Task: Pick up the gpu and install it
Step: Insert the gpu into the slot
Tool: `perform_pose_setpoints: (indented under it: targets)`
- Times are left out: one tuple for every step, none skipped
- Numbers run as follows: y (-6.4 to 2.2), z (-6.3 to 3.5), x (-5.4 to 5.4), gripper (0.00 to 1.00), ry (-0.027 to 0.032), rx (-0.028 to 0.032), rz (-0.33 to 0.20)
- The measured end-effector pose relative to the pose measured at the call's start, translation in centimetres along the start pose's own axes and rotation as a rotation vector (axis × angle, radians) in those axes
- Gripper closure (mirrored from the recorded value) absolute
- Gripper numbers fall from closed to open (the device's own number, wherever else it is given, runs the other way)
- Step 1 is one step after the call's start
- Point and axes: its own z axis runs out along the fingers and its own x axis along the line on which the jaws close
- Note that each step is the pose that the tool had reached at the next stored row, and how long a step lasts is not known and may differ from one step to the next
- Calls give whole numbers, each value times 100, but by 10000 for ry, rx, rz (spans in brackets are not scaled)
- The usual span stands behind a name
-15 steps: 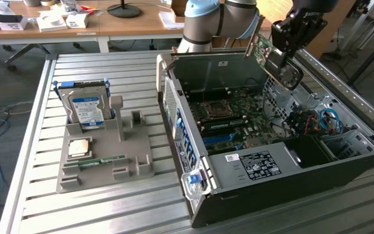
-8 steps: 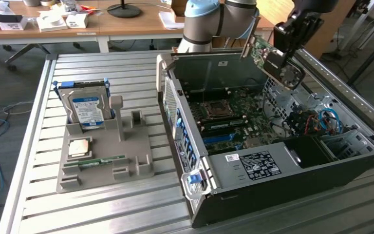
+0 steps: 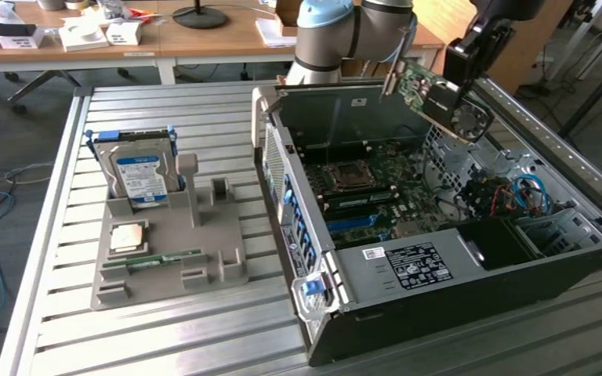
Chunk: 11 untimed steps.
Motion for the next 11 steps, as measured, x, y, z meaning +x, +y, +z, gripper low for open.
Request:
perform_pose_setpoints:
  targets:
    - [0, 0, 0, 74, 7, -1, -191]
    - [0, 1, 0, 74, 13, -3, -370]
    - [0, 1, 0, 74, 19, -6, -551]
    - [0, 2, 0, 74, 25, -8, -729]
    - [0, 2, 0, 74, 31, -11, -910]
    - [0, 3, 0, 74, 37, -14, -1089]
    - [0, 3, 0, 74, 42, -16, -1269]
    - [0, 4, 0, 74, 49, -19, -1466]
    - [0, 5, 0, 74, 55, -22, -1644]
    - [0, 5, 0, 74, 61, -24, -1825]
    - [0, 6, 0, 74, 67, -27, -2004]
